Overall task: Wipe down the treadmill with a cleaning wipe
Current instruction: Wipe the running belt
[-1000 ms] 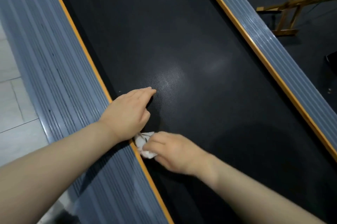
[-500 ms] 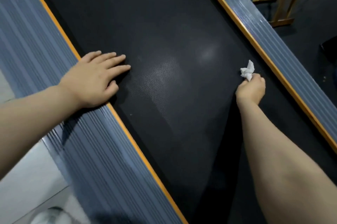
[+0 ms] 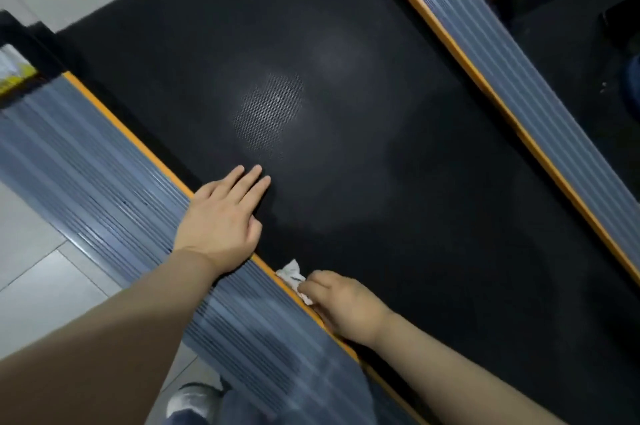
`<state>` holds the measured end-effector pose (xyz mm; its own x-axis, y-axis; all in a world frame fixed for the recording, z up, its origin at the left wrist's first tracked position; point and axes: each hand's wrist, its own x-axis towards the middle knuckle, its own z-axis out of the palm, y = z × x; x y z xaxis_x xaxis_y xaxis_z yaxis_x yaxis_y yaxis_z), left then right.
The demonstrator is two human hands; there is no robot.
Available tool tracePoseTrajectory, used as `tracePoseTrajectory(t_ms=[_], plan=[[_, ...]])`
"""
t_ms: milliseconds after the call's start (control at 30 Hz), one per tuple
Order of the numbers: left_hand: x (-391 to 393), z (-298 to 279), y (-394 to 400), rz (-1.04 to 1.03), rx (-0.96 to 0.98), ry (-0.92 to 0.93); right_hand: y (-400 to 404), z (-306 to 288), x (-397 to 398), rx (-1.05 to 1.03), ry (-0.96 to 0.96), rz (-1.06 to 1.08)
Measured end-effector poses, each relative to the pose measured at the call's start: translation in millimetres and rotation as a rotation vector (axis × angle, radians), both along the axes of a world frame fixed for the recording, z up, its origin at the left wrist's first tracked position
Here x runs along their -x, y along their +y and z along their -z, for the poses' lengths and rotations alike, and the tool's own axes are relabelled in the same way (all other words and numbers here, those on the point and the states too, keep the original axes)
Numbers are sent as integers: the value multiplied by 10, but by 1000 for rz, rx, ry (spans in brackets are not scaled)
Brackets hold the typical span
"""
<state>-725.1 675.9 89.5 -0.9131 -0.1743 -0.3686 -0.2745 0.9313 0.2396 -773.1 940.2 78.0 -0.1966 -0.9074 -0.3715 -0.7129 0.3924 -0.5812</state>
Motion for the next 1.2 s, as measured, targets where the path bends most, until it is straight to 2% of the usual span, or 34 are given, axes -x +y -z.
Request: tracePoseTrajectory(t_ms=[167, 300, 467, 567, 667, 767, 933, 1033, 1100, 1200], plan=[[11, -15, -10, -3, -41, -12, -303, -20, 483, 84, 82, -401], [-10, 16, -24, 15, -47, -13, -662, 10, 759, 107, 180, -486], [-23, -1, -43, 5, -60, 43, -869, 13, 1057, 128, 251, -259], [-65, 56, -26, -16, -63, 89, -705, 106, 1505, 149, 363, 88], [-78, 101, -18, -66, -74, 151, -436, 173, 2274, 119, 584, 439], [-76, 108, -30, -113, -75, 196, -350, 9, 2959, 9, 643, 671], [-29, 75, 49, -120, 7, 149, -117, -185, 3569, -228, 793, 632], [68, 22, 64, -181, -41, 54, -4, -243, 3768, -368, 824, 629], [108, -1, 43, -191, -69, -56, 19, -211, 3763, -321, 755, 637], [155, -31, 38, -197, -73, -127, 82, -175, 3720, -187, 626, 583]])
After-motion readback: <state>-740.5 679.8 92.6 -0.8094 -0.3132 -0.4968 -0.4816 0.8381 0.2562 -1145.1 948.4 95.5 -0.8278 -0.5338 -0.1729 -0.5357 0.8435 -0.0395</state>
